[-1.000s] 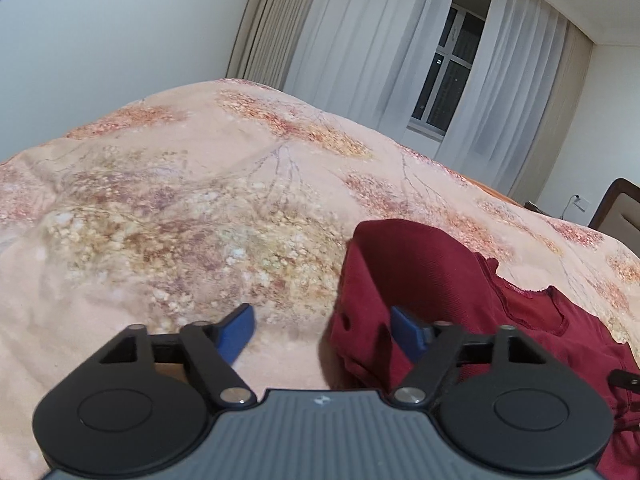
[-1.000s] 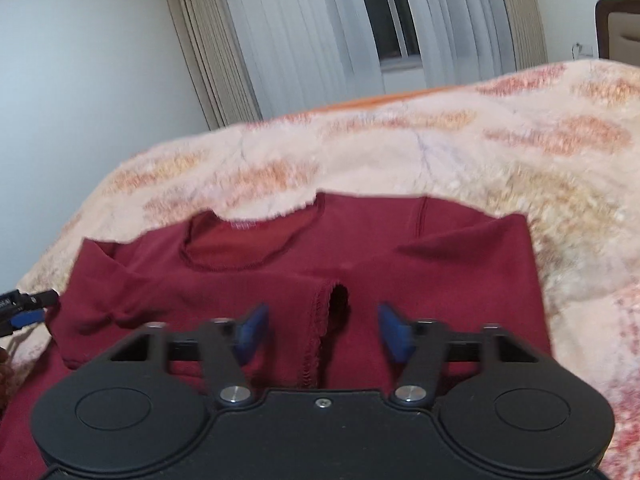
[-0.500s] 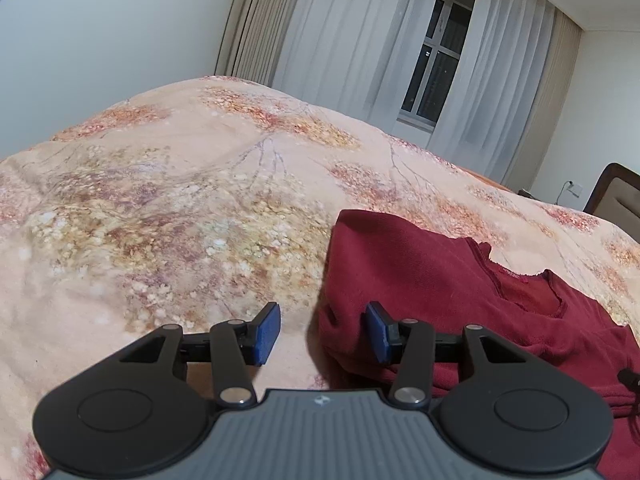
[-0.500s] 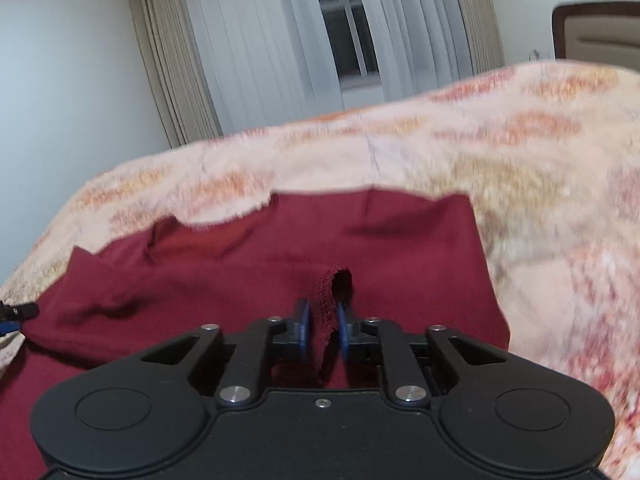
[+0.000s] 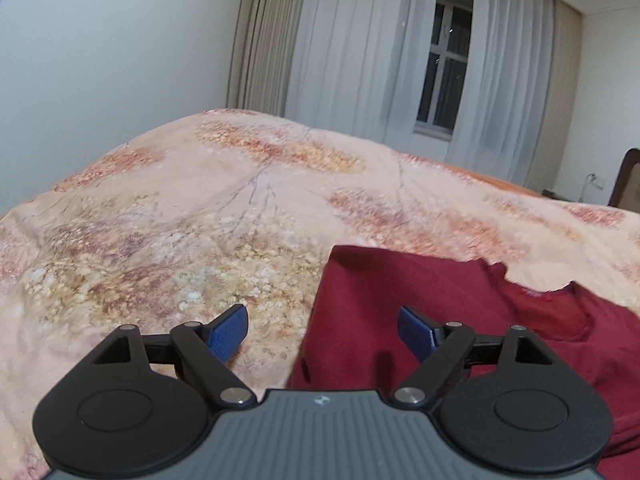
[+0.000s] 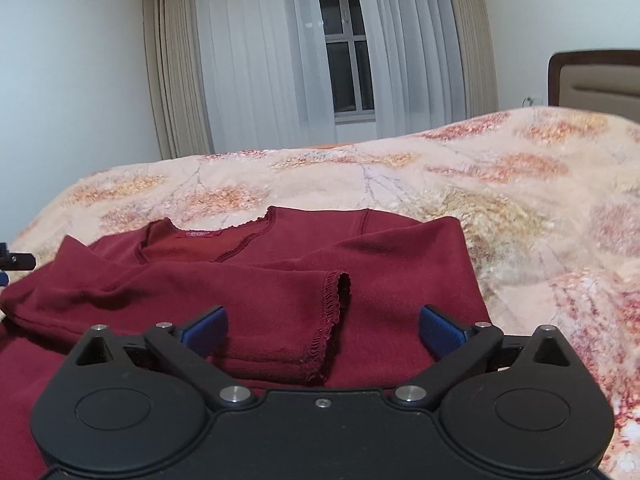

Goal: Fold small clothes

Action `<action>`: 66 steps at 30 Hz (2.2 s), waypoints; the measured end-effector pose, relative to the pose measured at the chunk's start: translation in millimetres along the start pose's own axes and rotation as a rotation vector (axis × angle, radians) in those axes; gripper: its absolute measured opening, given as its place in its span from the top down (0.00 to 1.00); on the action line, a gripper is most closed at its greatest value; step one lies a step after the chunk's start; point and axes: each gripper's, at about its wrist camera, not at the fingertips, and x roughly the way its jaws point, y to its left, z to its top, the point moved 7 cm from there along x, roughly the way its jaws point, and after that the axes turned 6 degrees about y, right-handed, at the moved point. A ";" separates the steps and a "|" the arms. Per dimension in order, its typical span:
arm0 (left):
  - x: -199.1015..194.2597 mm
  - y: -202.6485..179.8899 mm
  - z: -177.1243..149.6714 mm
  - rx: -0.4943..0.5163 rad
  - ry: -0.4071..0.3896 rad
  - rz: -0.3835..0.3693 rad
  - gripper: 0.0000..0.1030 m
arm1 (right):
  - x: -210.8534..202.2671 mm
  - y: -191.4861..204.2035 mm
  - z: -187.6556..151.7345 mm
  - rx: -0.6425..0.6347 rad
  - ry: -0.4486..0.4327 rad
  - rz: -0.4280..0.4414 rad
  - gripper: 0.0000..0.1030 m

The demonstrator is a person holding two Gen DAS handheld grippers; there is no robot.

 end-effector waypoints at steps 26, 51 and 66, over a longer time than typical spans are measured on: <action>20.4 3.5 -23.6 0.007 0.023 0.036 0.01 | 2.8 -4.4 -9.9 0.014 -0.028 -0.040 0.01; 36.2 -7.9 -12.8 0.023 0.037 0.053 0.00 | 3.2 -5.1 -10.1 0.020 -0.029 -0.037 0.01; -62.7 11.1 -46.0 0.041 0.044 -0.069 0.00 | -72.6 -34.3 -34.3 0.121 -0.014 -0.018 0.00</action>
